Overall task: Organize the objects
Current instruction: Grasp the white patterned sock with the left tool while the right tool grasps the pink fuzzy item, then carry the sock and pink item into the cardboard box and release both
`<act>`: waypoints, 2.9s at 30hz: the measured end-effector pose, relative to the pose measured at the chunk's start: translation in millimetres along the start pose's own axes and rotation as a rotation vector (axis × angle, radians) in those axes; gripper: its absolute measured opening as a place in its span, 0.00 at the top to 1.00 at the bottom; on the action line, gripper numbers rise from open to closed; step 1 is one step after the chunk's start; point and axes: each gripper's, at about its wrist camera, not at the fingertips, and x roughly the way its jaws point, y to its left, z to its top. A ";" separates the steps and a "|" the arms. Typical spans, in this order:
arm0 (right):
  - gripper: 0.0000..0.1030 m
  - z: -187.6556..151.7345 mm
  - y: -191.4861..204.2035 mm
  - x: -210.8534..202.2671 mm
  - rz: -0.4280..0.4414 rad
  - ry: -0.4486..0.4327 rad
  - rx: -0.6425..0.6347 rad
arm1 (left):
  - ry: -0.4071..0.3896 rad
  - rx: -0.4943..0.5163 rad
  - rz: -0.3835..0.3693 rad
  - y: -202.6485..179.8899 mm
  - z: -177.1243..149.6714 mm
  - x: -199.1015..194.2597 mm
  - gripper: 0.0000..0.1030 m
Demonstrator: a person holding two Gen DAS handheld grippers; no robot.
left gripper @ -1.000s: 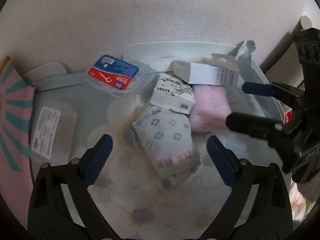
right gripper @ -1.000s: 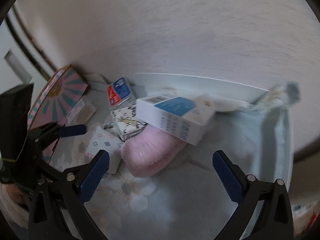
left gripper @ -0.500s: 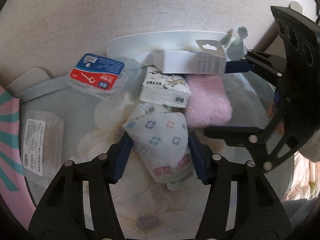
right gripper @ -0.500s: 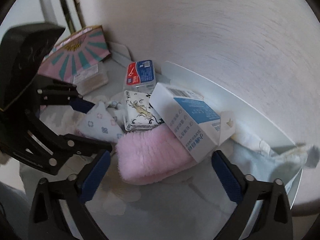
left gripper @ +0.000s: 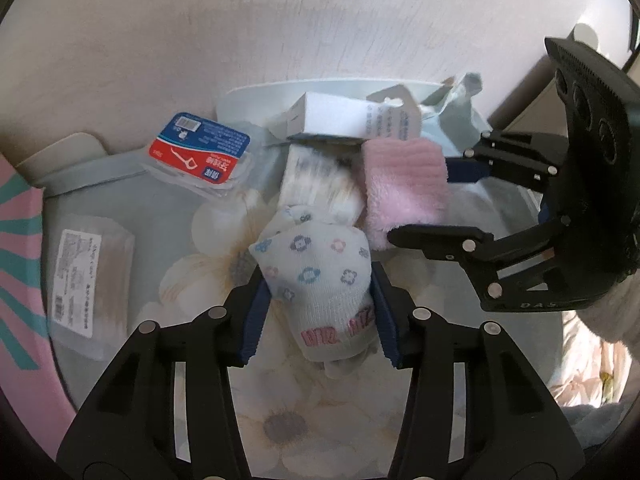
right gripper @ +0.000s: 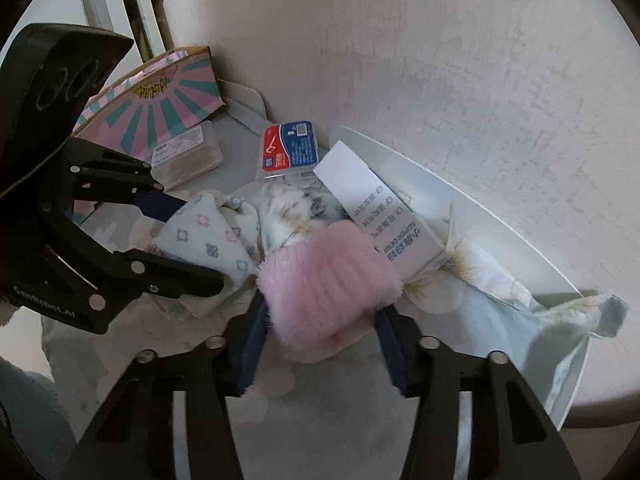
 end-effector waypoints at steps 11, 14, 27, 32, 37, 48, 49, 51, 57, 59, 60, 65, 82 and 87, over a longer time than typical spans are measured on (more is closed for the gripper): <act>0.59 16.5 23.4 -43.0 -0.033 -0.038 0.058 | -0.080 -0.031 -0.036 6.9 -2.6 -66.6 0.58; 0.59 28.4 28.1 -55.0 -0.054 -0.053 0.070 | -0.109 -0.020 -0.024 7.4 0.7 -86.3 0.58; 0.59 96.6 57.9 -91.1 -0.108 -0.098 0.135 | -0.215 -0.073 0.067 60.8 -6.2 -177.4 0.57; 0.59 133.5 76.1 -91.5 -0.108 -0.124 0.120 | -0.254 -0.133 0.127 98.7 -17.9 -212.3 0.57; 0.59 168.9 96.0 -87.5 -0.102 -0.145 0.088 | -0.282 -0.195 0.184 133.4 -34.0 -241.3 0.57; 0.59 237.7 156.9 -59.6 -0.035 -0.154 -0.032 | -0.343 -0.312 0.289 179.6 -80.4 -286.5 0.57; 0.59 242.8 162.8 -57.0 -0.029 -0.156 -0.042 | -0.348 -0.327 0.296 183.9 -84.9 -289.9 0.57; 0.59 254.6 175.7 -51.3 -0.010 -0.160 -0.063 | -0.353 -0.346 0.304 190.1 -90.8 -292.3 0.57; 0.59 281.2 208.8 -29.4 0.036 -0.141 -0.122 | -0.375 -0.390 0.328 205.7 -103.9 -298.4 0.57; 0.59 288.2 218.9 -20.0 0.050 -0.128 -0.141 | -0.374 -0.402 0.332 210.2 -106.8 -297.9 0.57; 0.59 291.5 223.2 -15.4 0.059 -0.122 -0.146 | -0.372 -0.408 0.331 212.3 -108.0 -297.0 0.57; 0.59 306.9 239.5 9.5 0.088 -0.091 -0.155 | -0.347 -0.421 0.329 220.9 -110.0 -285.9 0.57; 0.59 310.5 251.2 122.6 0.136 0.088 -0.102 | -0.146 -0.389 0.271 231.7 -112.5 -192.9 0.57; 0.59 301.7 249.3 152.3 0.154 0.144 -0.070 | -0.091 -0.378 0.273 227.6 -117.2 -168.6 0.57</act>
